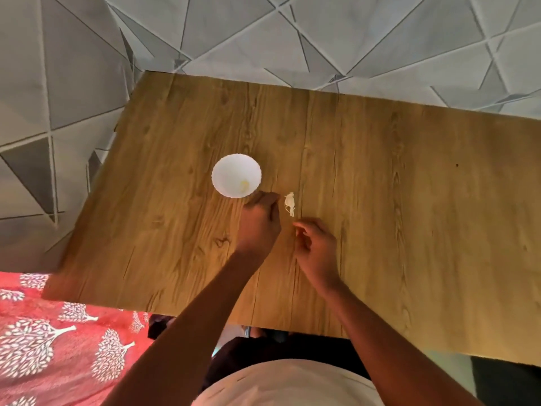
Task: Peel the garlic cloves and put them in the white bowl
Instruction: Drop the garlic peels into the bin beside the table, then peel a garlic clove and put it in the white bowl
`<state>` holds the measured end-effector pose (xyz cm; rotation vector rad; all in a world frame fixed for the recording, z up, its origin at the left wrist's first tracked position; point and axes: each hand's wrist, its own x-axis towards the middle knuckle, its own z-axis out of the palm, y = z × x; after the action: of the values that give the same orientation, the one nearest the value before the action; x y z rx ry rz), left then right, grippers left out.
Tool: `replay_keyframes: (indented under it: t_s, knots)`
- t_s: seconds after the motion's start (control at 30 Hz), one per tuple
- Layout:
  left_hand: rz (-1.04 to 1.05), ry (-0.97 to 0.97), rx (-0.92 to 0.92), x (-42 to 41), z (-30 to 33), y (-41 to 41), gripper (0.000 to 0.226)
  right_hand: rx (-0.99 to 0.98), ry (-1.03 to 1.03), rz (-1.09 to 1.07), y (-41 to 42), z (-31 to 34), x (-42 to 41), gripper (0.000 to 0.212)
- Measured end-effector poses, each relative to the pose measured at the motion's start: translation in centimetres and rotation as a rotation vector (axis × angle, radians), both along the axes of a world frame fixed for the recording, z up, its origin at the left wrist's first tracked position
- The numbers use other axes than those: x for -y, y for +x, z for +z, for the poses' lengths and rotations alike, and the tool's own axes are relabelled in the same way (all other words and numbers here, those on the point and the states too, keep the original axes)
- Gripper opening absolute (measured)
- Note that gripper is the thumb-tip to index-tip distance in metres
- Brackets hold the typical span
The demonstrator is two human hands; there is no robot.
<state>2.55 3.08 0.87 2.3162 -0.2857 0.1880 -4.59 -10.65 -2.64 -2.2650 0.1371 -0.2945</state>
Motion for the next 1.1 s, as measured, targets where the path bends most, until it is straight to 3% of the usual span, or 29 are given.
replay_keyframes:
  t_s: [0.13, 0.33, 0.63, 0.9, 1.1]
  knots:
    - [-0.007, -0.011, -0.21, 1.7, -1.9, 1.5, 0.034, -0.041, 0.037, -0.173, 2.7, 0.7, 0.6, 0.029]
    - [0.007, 0.001, -0.251, 3.1, -2.6, 2.7, 0.03, -0.161, 0.112, -0.14, 6.5, 1.6, 1.4, 0.027]
    - [0.179, -0.353, -0.385, 4.0, -1.6, 1.8, 0.026, -0.255, 0.235, -0.075, 8.1, 1.3, 3.4, 0.026]
    - [0.208, -0.407, -0.417, 4.0, -1.2, 1.9, 0.023, -0.244, 0.284, -0.034, 8.3, 1.1, 4.2, 0.023]
    - [0.202, -0.26, -0.296, 4.4, -1.2, 2.0, 0.015, -0.19, 0.256, -0.043, 8.4, 1.3, 3.8, 0.018]
